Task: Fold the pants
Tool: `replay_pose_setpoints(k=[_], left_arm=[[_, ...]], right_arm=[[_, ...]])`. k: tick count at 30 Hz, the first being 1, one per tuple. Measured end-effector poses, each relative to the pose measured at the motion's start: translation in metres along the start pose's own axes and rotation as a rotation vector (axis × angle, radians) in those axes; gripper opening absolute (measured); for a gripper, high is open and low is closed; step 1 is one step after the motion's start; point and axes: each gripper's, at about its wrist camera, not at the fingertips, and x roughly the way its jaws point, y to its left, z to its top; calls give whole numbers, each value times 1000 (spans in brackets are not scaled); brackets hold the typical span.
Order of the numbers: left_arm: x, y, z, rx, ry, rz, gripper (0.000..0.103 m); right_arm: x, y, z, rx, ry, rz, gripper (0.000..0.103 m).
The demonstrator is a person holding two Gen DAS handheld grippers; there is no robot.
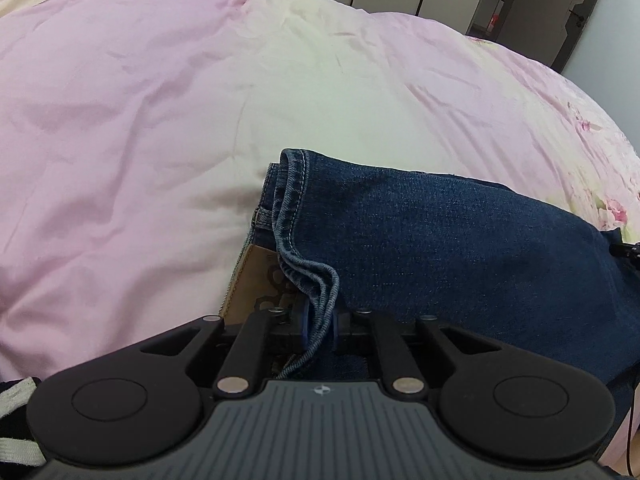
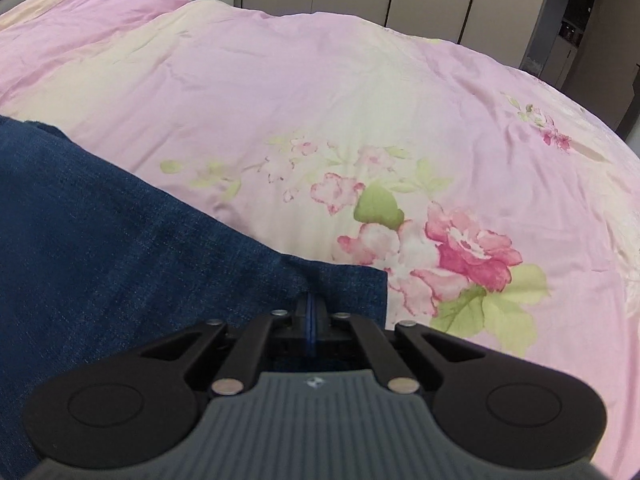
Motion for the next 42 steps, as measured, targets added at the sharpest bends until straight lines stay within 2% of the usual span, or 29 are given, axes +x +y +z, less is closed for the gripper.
replay_pose_setpoints(k=[4, 5, 7, 9, 10, 11, 14, 16, 19, 21, 24, 25, 26, 27, 29, 32, 36, 38, 42], left_arm=[[-4, -6, 0, 12, 1, 47, 19], [-6, -8, -1, 14, -1, 64, 23], [-10, -12, -2, 22, 1, 97, 29], [-17, -17, -4, 49, 1, 143, 48], [-22, -18, -6, 66, -3, 161, 50], [-26, -20, -9, 80, -6, 173, 50], [-33, -21, -18, 96, 5, 181, 50], [-33, -22, -27, 89, 1, 192, 51], [-29, -16, -35, 3, -14, 203, 57], [-33, -14, -36, -37, -17, 209, 58], [-48, -19, -32, -17, -16, 259, 56], [-56, -22, -31, -2, -27, 260, 55], [-64, -27, -31, 20, -41, 246, 55], [-73, -34, -31, 51, -54, 223, 55], [-86, -50, -29, 118, -73, 194, 55], [-93, -82, -22, 217, -99, 137, 55], [-79, -130, -8, 358, -99, 30, 48], [-63, -156, -5, 458, -121, 21, 46], [-21, -194, 4, 621, -101, -6, 33]], right_arm=[[-28, -9, -1, 48, -11, 10, 0], [-39, -11, -3, 59, -11, 23, 5], [-63, -12, -11, 99, 4, 105, 6], [-87, -5, -25, 97, 21, 149, 9], [-98, 0, -34, 85, 24, 157, 11], [-107, 5, -43, 75, 30, 164, 16], [-116, 18, -73, 39, 57, 126, 17], [-108, 16, -89, 86, 85, 129, 17], [-94, 18, -105, 98, 107, 122, 17], [-89, 20, -107, 96, 119, 116, 17], [-95, 20, -102, 94, 131, 111, 19], [-101, 19, -101, 96, 127, 117, 20], [-106, 17, -100, 104, 121, 126, 26], [-113, 11, -99, 123, 114, 143, 38], [-122, -2, -96, 181, 110, 179, 51], [-125, -23, -92, 267, 119, 214, 52], [-116, -43, -84, 374, 125, 269, 53], [-108, -48, -80, 408, 112, 273, 53], [-88, -57, -73, 475, 89, 275, 52]])
